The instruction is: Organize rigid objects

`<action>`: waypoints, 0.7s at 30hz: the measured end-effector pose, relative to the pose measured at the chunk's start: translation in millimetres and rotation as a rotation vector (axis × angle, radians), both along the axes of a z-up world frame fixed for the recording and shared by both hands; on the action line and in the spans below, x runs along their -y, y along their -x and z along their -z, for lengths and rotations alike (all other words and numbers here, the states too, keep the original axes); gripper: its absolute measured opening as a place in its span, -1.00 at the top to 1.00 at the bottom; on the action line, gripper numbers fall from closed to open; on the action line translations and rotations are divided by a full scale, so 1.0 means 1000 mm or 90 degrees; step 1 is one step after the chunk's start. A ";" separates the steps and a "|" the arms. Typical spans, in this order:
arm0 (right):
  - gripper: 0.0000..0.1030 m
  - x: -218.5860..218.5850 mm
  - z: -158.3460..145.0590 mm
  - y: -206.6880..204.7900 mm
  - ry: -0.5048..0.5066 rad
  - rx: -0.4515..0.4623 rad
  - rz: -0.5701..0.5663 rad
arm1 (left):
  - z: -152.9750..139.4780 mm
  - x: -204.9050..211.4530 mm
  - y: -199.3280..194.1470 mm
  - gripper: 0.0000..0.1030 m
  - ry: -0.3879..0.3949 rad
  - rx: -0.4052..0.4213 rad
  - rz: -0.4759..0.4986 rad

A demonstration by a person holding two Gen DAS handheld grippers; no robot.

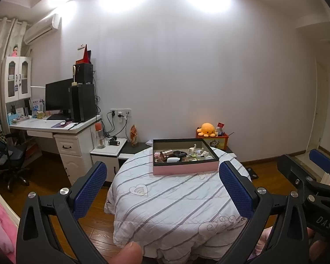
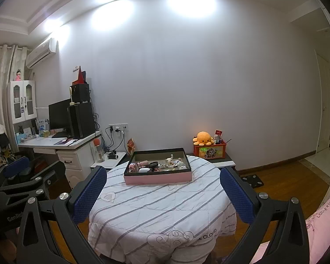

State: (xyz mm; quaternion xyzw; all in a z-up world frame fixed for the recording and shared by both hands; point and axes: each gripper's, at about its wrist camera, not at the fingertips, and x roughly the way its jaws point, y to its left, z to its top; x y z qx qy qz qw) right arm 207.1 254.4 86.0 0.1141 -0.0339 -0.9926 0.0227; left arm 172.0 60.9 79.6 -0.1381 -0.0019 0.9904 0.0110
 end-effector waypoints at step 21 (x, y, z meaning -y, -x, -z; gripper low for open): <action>-1.00 0.002 0.001 0.002 -0.003 0.003 -0.003 | 0.001 0.001 0.002 -1.00 0.002 0.011 -0.011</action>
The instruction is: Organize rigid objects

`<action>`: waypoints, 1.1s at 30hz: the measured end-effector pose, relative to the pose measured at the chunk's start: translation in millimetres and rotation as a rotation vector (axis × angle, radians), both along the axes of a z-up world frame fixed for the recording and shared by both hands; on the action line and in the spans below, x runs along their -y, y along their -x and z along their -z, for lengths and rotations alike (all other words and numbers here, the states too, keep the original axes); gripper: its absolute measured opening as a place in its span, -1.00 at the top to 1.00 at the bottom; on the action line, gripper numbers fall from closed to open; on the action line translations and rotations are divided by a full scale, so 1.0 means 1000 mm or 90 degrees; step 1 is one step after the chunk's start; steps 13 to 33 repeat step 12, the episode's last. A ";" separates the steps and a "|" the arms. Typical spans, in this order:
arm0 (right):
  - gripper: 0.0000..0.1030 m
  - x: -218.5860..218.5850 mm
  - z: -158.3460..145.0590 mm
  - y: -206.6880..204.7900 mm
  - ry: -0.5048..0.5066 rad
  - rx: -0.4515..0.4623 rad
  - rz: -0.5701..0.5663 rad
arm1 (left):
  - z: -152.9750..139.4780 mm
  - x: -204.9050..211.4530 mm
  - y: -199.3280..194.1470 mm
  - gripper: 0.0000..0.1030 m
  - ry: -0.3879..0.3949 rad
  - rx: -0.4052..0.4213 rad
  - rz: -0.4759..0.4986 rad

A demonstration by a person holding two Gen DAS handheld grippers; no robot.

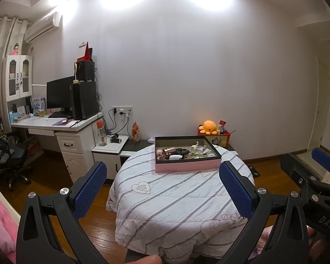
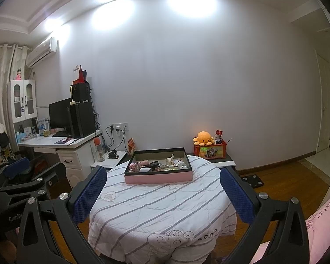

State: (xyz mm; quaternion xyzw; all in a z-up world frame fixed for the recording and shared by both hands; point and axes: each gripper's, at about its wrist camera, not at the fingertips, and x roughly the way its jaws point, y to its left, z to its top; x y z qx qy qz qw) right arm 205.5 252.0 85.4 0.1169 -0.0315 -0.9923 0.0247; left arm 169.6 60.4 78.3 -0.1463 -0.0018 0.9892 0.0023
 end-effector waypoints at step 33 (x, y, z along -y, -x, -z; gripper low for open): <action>-1.00 0.002 0.000 -0.001 -0.001 0.002 0.000 | -0.003 0.002 -0.004 -1.00 -0.003 -0.009 0.015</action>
